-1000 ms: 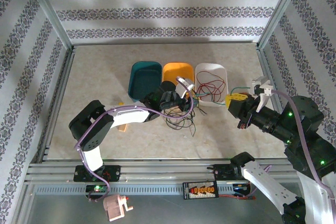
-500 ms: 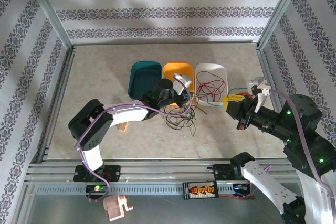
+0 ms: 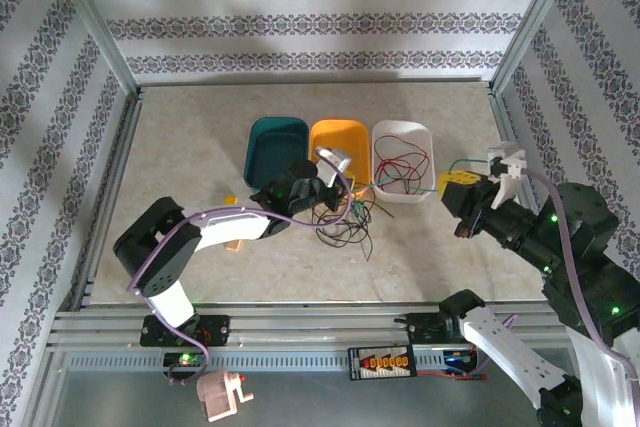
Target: Untangle the cables
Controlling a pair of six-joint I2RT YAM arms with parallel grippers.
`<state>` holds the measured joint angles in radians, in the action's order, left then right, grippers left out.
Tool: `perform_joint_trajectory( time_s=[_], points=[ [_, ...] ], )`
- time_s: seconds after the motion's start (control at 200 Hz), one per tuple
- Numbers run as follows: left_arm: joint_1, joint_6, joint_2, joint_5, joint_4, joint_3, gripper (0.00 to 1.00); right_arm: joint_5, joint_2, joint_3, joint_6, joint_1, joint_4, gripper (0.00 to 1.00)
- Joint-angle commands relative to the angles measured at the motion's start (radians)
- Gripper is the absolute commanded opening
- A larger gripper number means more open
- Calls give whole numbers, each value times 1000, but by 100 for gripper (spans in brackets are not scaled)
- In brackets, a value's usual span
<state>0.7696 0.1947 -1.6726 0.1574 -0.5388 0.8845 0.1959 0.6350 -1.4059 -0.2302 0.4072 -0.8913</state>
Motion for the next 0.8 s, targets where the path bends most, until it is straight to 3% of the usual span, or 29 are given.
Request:
perform_joint_trajectory(
  time_s=[0.0, 0.25, 0.54, 0.645, 0.795],
  points=[
    [-18, 88, 68, -44, -34, -88, 0, -304, -34, -38, 50, -11, 74, 0],
    [-18, 220, 197, -113, -80, -258, 0, -723, -43, -33, 109, 14, 139, 0],
    [-26, 324, 326, -274, -82, -419, 0, -998, -49, -11, 113, 54, 208, 0],
    [-27, 330, 367, -294, -51, -441, 0, -909, -35, -4, 108, 68, 222, 0],
    [-27, 356, 366, -281, -43, -449, 0, -578, 78, -8, 44, 68, 182, 0]
  ],
)
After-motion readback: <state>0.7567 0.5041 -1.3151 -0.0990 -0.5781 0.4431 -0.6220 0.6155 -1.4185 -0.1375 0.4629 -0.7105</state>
